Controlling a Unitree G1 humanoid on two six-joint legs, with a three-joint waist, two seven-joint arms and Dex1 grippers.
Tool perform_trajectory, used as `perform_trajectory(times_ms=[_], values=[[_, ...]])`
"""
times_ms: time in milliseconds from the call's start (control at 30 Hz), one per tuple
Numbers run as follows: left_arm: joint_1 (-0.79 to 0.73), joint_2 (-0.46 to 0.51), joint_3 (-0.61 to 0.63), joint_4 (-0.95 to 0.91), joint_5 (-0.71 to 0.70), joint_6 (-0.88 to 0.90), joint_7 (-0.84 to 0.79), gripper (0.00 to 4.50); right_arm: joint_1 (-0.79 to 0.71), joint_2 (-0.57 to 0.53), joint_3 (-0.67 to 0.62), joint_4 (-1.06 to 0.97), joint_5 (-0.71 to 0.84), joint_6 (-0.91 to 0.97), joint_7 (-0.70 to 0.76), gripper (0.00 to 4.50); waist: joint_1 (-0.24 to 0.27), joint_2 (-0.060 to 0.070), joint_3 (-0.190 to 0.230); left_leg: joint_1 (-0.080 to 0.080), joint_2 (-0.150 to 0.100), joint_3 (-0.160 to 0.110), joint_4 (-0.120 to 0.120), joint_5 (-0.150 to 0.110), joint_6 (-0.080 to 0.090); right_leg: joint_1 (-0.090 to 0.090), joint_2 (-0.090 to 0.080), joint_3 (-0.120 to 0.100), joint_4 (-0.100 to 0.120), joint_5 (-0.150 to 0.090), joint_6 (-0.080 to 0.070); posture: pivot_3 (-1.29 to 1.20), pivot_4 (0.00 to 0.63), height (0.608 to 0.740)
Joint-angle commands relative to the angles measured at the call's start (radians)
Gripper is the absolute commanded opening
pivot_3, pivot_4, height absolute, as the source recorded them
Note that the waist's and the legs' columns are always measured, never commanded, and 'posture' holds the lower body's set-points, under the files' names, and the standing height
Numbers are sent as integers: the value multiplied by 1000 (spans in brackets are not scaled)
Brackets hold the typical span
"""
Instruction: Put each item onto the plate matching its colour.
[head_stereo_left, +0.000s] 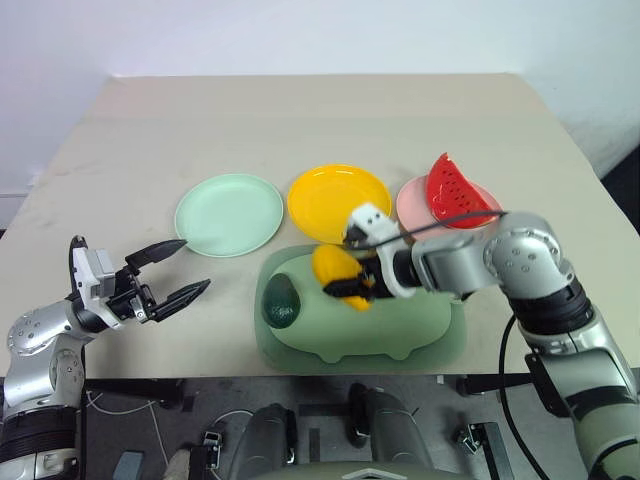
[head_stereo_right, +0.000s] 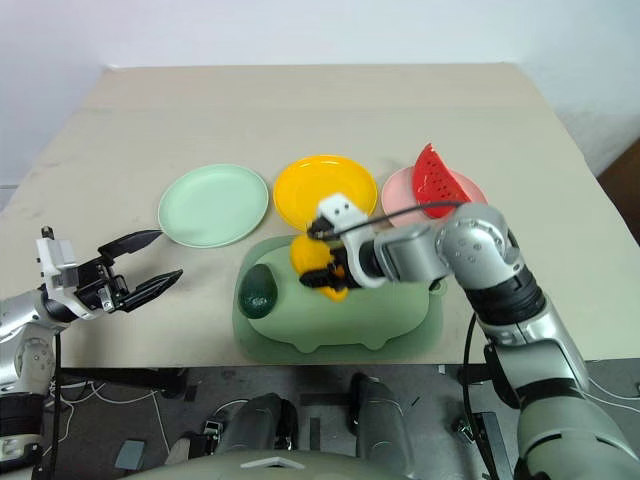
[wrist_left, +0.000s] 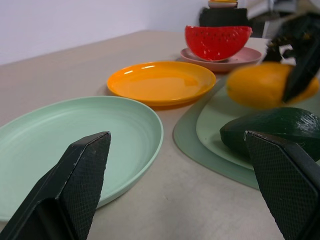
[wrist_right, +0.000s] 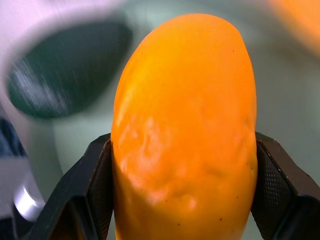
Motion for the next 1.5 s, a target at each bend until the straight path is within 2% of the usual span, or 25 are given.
perform_trajectory(times_ms=[33, 167, 400, 600, 833, 867, 1000, 1267, 1500], values=[[-13, 7, -1, -26, -17, 5, -12, 4500, -111, 43, -91, 126, -121, -98, 93, 3105, -1, 0, 0, 0, 0, 0, 0, 0, 0, 0, 0, 0, 0, 0, 0, 0, 150, 733], [-7, 16, -9, -33, -38, 24, -53, 4500, -216, 104, -45, 346, -368, -257, 206, 3105, -2, 0, 0, -1, 0, 1, -1, 0, 0, 0, 1, 0, 1, 0, 0, 0, 150, 733], [19, 41, -15, -60, -56, 65, -114, 4500, -331, 252, 24, 761, -712, -529, 415, 3105, -7, 0, 0, -1, 0, 2, -1, 0, 0, -1, 1, 0, 1, 0, 0, 0, 150, 733], [34, 57, -10, -119, -68, 112, -112, 4500, -380, 329, -9, 973, -878, -662, 506, 3105, -7, 1, 0, -2, 0, 2, -1, 3, -5, -1, 0, 0, 1, 0, 0, 0, 150, 733], [41, 68, -4, -141, -76, 132, -114, 4500, -410, 388, -53, 1103, -994, -740, 564, 3105, -8, 1, 0, -1, 0, 2, -1, 3, -6, -1, 1, 0, 1, 0, 0, 0, 150, 733], [41, 69, -4, -144, -76, 135, -114, 4500, -412, 394, -59, 1113, -1007, -746, 571, 3105, -8, 1, 0, -1, 0, 2, -1, 3, -6, -1, 1, 0, 1, 0, 0, 0, 150, 733], [40, 70, -5, -151, -76, 139, -113, 4500, -416, 410, -83, 1133, -1049, -756, 594, 4462, -8, 1, 0, -1, 0, 2, -1, 4, -6, -1, 1, 0, 1, 0, 0, 0, 150, 733], [20, 64, -23, -156, -69, 143, -107, 4500, -401, 390, -129, 1059, -1090, -710, 637, 4462, -8, 1, 1, -1, 0, 2, -1, 4, -6, -1, 1, 0, 1, 0, 0, 0, 150, 733], [20, 50, -35, -199, -74, 160, -83, 4500, -284, 220, -219, 636, -961, -455, 804, 4462, 0, 1, 1, -2, 0, 1, -1, 4, -6, 0, 0, -1, 0, 0, 0, 0, 150, 733]])
